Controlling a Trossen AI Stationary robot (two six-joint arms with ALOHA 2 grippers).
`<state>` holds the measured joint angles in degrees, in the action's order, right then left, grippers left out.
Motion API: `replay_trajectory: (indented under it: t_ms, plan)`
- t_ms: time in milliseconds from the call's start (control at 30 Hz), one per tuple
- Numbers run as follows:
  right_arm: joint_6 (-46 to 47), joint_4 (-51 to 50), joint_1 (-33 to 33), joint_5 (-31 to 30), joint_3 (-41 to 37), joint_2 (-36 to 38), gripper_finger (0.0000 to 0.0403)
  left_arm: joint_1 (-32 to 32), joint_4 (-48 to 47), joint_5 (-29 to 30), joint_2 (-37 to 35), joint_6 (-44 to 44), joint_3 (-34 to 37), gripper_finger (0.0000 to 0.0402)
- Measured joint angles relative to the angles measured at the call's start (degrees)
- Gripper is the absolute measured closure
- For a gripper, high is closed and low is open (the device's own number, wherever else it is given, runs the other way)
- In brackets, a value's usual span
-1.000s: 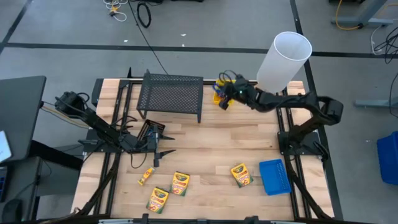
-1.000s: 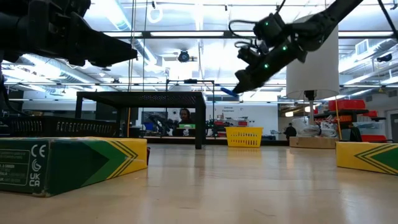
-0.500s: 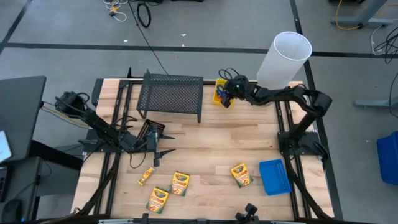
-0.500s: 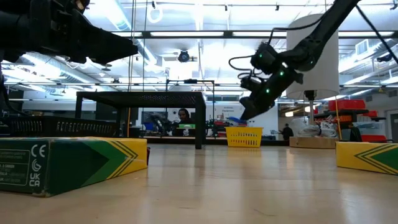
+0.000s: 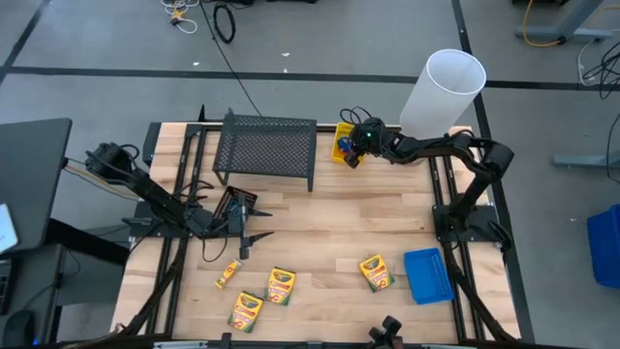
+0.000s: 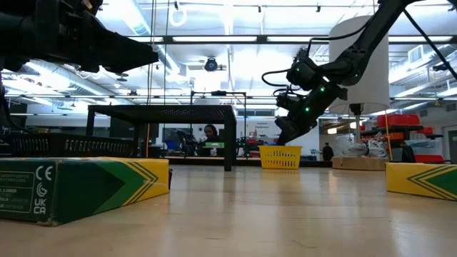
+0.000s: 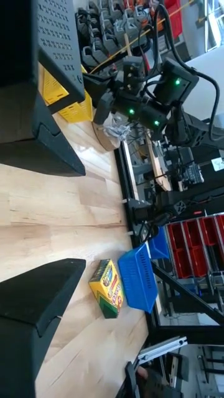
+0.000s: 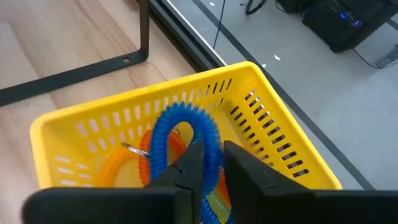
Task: Pick & Place Office Desk Supplies
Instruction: Put the blue spring keychain into the yellow bin, then move the blue bin to the center of the table
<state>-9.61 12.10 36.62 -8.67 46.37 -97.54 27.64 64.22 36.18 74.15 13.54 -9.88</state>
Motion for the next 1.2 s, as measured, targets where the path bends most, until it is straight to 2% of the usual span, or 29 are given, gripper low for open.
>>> replay_trajectory:
  t_ms: [167, 267, 400, 567, 633, 733, 933, 1033, 1200]
  plan:
    - [-0.02, 0.0, -0.04, 0.17, 0.0, 0.0, 0.0284, 0.14, 2.16, 3.36, 0.0, 2.05, -0.01, 0.0168]
    - [0.1, 0.01, -0.1, 0.27, 0.0, 0.0, 0.0254, 1.47, 2.74, 9.75, -0.37, 4.68, -0.01, 0.0168]
    - [-0.11, 0.05, -0.21, 2.61, 0.02, 0.0, 0.0226, 6.78, 2.87, 19.34, -2.8, 10.06, -0.01, 0.0168]
    - [-0.45, 0.91, -0.48, 7.17, 0.02, 0.04, 0.0216, 16.3, 2.84, 31.94, -8.3, 17.68, -0.01, 0.0169]
    - [-1.05, 0.85, -0.69, 7.8, 0.02, 0.32, 0.0216, 19.68, 2.97, 33.2, -11.26, 18.84, 0.39, 0.0174]
    - [-1.66, 0.94, -1.11, 7.93, 0.07, 0.79, 0.0216, 22.76, 2.61, 26.5, -15.9, 13.94, 2.3, 0.0185]
    - [-2.25, 0.94, -2.36, 8.15, 0.07, 0.85, 0.0215, 20.58, -4.73, -0.34, -19.23, -9.2, 5.52, 0.0202]
    - [-2.25, 1.3, -2.98, 8.15, 0.07, 0.85, 0.0215, 17.76, -4.61, -4.63, -18.25, -13.14, 5.14, 0.0207]
    - [-2.27, 1.86, -3.45, 8.16, 0.07, 0.87, 0.0215, 10.25, -4.46, -12.45, -17.4, -9.0, 3.7, 0.0208]
